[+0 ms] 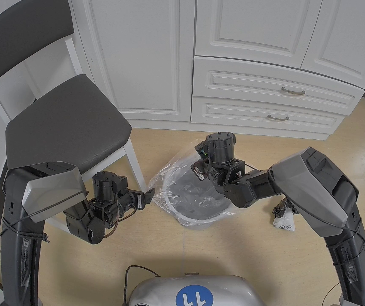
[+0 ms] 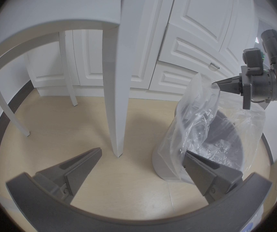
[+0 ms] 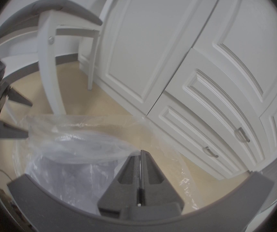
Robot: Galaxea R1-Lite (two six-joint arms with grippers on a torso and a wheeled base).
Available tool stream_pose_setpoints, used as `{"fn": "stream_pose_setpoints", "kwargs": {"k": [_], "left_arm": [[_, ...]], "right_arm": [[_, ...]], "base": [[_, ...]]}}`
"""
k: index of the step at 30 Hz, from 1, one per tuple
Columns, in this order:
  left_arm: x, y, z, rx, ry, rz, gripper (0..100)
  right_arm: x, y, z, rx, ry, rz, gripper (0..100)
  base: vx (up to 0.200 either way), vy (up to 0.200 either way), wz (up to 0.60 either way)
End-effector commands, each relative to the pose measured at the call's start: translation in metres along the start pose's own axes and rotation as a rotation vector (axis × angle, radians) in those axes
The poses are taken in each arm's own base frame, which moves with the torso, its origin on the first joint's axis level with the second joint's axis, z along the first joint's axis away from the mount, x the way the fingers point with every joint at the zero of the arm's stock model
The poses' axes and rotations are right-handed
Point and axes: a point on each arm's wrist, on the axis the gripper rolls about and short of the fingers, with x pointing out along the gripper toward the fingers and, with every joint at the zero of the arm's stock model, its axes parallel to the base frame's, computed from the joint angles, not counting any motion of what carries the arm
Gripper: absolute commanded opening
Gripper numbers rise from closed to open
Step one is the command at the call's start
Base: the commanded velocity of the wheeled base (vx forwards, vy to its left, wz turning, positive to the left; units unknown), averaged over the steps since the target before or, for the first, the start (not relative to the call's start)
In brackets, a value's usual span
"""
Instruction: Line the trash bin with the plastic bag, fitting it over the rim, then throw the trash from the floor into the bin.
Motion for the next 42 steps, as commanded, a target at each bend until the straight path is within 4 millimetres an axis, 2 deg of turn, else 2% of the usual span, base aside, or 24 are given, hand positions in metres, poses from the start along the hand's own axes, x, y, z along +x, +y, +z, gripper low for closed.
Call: {"fn": "stream_pose_setpoints", "kwargs": {"k": [1, 9, 11, 17, 20, 21, 23, 25, 26, 30, 32, 33, 34, 38, 42], "left_arm": [[0.005, -0.001, -0.005, -0.007, -0.029, -0.006, 100], [0.011, -0.002, -0.006, -0.006, -0.077, -0.006, 100], [0.012, -0.002, -0.005, -0.007, -0.1, -0.008, 100], [0.014, -0.002, -0.005, -0.012, -0.135, -0.011, 100], [0.014, -0.002, -0.005, -0.011, -0.141, -0.013, 100], [0.014, -0.002, -0.005, -0.011, -0.141, -0.015, 100], [0.014, -0.002, -0.005, -0.011, -0.141, -0.013, 100], [0.013, -0.002, -0.005, -0.011, -0.144, -0.018, 100], [0.013, -0.002, -0.006, -0.011, -0.145, -0.02, 100], [0.009, -0.003, -0.003, -0.005, -0.174, -0.025, 100], [0.004, -0.006, -0.002, -0.002, -0.175, -0.034, 100], [0.004, -0.006, -0.002, -0.002, -0.175, -0.034, 100], [-0.005, -0.01, 0.007, 0.003, -0.182, -0.043, 100], [-0.024, -0.015, 0.012, 0.011, -0.154, -0.124, 100], [-0.031, -0.019, 0.016, 0.013, -0.155, -0.153, 100]], "right_arm": [[0.021, 0.012, -0.008, 0.071, -0.012, -0.055, 0], [0.043, 0.021, -0.017, 0.129, -0.097, -0.106, 0], [0.048, 0.031, -0.031, 0.124, -0.09, -0.098, 0], [0.048, 0.031, -0.03, 0.145, -0.146, -0.093, 0], [0.047, 0.027, -0.023, 0.168, -0.201, -0.098, 0], [0.045, 0.024, -0.018, 0.177, -0.225, -0.104, 100], [0.045, 0.023, -0.017, 0.179, -0.229, -0.106, 100], [0.035, 0.004, 0.011, 0.206, -0.298, -0.132, 100], [0.031, 0.003, 0.016, 0.206, -0.303, -0.126, 100], [-0.011, -0.014, 0.035, 0.148, -0.235, -0.029, 100], [-0.034, -0.026, 0.039, 0.112, -0.167, 0.033, 100], [-0.034, -0.026, 0.039, 0.112, -0.167, 0.033, 100], [-0.049, -0.041, 0.038, 0.104, -0.107, 0.069, 100], [-0.068, -0.062, 0.032, 0.174, -0.025, 0.086, 100], [-0.085, -0.075, 0.026, 0.2, 0.019, 0.099, 100]], "base": [[0.0, 0.0, 0.0], [0.0, 0.0, 0.0], [0.0, 0.0, 0.0], [0.0, 0.0, 0.0], [0.0, 0.0, 0.0], [0.0, 0.0, 0.0], [0.0, 0.0, 0.0], [0.0, 0.0, 0.0], [0.0, 0.0, 0.0], [0.0, 0.0, 0.0], [0.0, 0.0, 0.0], [0.0, 0.0, 0.0], [0.0, 0.0, 0.0], [0.0, 0.0, 0.0], [0.0, 0.0, 0.0]]}}
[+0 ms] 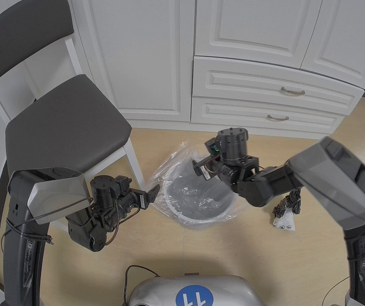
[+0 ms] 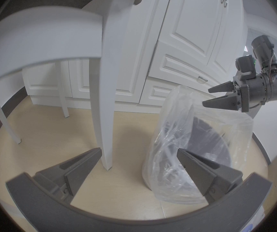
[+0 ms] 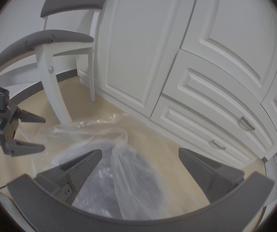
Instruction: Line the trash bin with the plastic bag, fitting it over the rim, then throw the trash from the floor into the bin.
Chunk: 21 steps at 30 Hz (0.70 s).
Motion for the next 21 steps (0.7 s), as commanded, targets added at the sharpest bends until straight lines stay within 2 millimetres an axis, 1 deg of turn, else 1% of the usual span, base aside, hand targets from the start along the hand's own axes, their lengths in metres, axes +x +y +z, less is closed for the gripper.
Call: {"fn": "stream_pose_setpoints", "kwargs": {"k": [1, 2, 3, 4, 6, 7, 8, 10, 12, 14, 15, 17, 18, 19, 20, 21], "left_arm": [[-0.022, -0.013, 0.022, 0.006, -0.013, -0.072, 100], [-0.022, -0.013, 0.022, 0.006, -0.013, -0.072, 100], [-0.024, -0.017, 0.024, 0.006, -0.012, -0.081, 100], [-0.024, -0.019, 0.024, 0.007, -0.009, -0.084, 100], [-0.026, -0.025, 0.025, 0.008, -0.005, -0.091, 100], [-0.026, -0.025, 0.025, 0.008, -0.003, -0.092, 100], [-0.028, -0.028, 0.026, 0.01, 0.0, -0.098, 100], [-0.029, -0.031, 0.027, 0.012, 0.0, -0.106, 100], [-0.029, -0.035, 0.028, 0.012, -0.002, -0.115, 100], [-0.029, -0.036, 0.027, 0.013, 0.001, -0.119, 100], [-0.028, -0.04, 0.026, 0.014, 0.003, -0.127, 100], [-0.027, -0.044, 0.022, 0.014, 0.026, -0.133, 100], [-0.025, -0.046, 0.022, 0.014, 0.033, -0.131, 100], [-0.025, -0.046, 0.022, 0.015, 0.033, -0.131, 100], [-0.018, -0.048, 0.021, 0.015, 0.038, -0.104, 100], [-0.013, -0.048, 0.021, 0.015, 0.037, -0.075, 100]], "right_arm": [[-0.065, -0.046, 0.03, 0.095, 0.026, 0.023, 100], [-0.065, -0.046, 0.03, 0.095, 0.026, 0.023, 100], [-0.074, -0.05, 0.03, 0.154, 0.027, 0.026, 100], [-0.077, -0.05, 0.029, 0.175, 0.032, 0.025, 100], [-0.086, -0.051, 0.022, 0.23, 0.063, 0.022, 100], [-0.087, -0.05, 0.02, 0.235, 0.07, 0.023, 100], [-0.094, -0.048, 0.01, 0.261, 0.103, 0.03, 100], [-0.103, -0.046, -0.003, 0.293, 0.129, 0.031, 100], [-0.108, -0.04, -0.022, 0.316, 0.144, 0.033, 100], [-0.108, -0.036, -0.034, 0.322, 0.144, 0.033, 100], [-0.105, -0.031, -0.048, 0.322, 0.143, 0.028, 100], [-0.096, -0.024, -0.066, 0.332, 0.117, -0.002, 100], [-0.092, -0.022, -0.071, 0.341, 0.095, -0.022, 100], [-0.091, -0.022, -0.072, 0.343, 0.091, -0.024, 100], [-0.083, -0.019, -0.081, 0.353, 0.058, -0.054, 100], [-0.079, -0.02, -0.088, 0.355, 0.061, -0.062, 100]], "base": [[0.0, 0.0, 0.0], [0.0, 0.0, 0.0], [0.0, 0.0, 0.0], [0.0, 0.0, 0.0], [0.0, 0.0, 0.0], [0.0, 0.0, 0.0], [0.0, 0.0, 0.0], [0.0, 0.0, 0.0], [0.0, 0.0, 0.0], [0.0, 0.0, 0.0], [0.0, 0.0, 0.0], [0.0, 0.0, 0.0], [0.0, 0.0, 0.0], [0.0, 0.0, 0.0], [0.0, 0.0, 0.0], [0.0, 0.0, 0.0]]}}
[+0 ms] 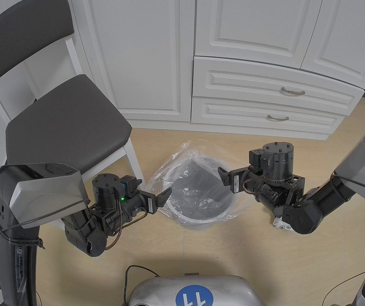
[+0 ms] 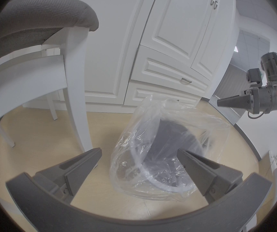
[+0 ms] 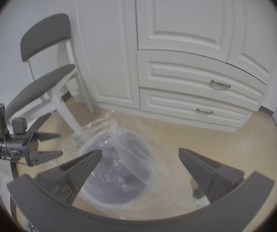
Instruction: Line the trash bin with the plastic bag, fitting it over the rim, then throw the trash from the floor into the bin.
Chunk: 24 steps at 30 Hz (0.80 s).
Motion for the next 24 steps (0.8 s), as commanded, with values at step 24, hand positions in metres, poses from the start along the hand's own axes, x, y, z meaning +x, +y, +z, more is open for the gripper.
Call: {"fn": "stream_pose_setpoints", "kwargs": {"k": [24], "left_arm": [[0.073, 0.001, 0.008, -0.093, -0.035, 0.342, 100]], "right_arm": [[0.072, -0.029, -0.098, -0.024, 0.027, -0.157, 100]], "base": [[0.0, 0.0, 0.0]]}}
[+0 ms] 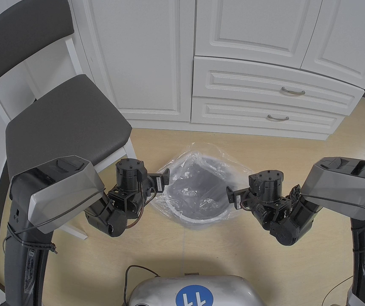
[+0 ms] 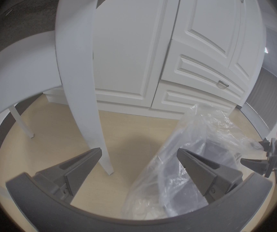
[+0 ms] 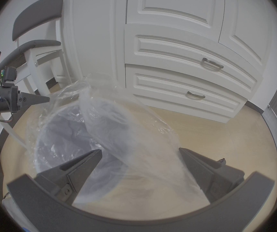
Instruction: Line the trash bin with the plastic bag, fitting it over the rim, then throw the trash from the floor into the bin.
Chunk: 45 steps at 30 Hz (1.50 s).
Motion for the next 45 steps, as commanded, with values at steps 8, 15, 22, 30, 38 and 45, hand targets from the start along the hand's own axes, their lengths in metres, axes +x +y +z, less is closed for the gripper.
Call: {"fn": "stream_pose_setpoints", "kwargs": {"k": [8, 15, 22, 30, 38, 45], "left_arm": [[0.02, -0.002, -0.009, -0.048, -0.032, 0.038, 100], [0.025, 0.001, -0.02, -0.041, -0.013, 0.064, 100], [0.033, 0.007, -0.021, -0.035, 0.004, 0.13, 100], [0.038, 0.009, -0.033, -0.027, 0.026, 0.142, 100], [0.035, -0.004, -0.045, -0.016, 0.054, 0.116, 100], [0.03, -0.007, -0.044, -0.012, 0.062, 0.112, 100]], "right_arm": [[0.055, -0.013, -0.015, 0.096, -0.098, -0.074, 100], [0.06, -0.017, -0.02, 0.096, -0.088, -0.087, 100], [0.058, -0.011, -0.018, 0.117, -0.103, -0.07, 100], [0.045, -0.002, 0.0, 0.145, -0.136, -0.038, 100], [0.043, -0.007, 0.008, 0.156, -0.154, -0.047, 100], [0.044, -0.012, 0.012, 0.163, -0.165, -0.053, 100]], "base": [[0.0, 0.0, 0.0], [0.0, 0.0, 0.0], [0.0, 0.0, 0.0], [0.0, 0.0, 0.0], [0.0, 0.0, 0.0], [0.0, 0.0, 0.0]]}}
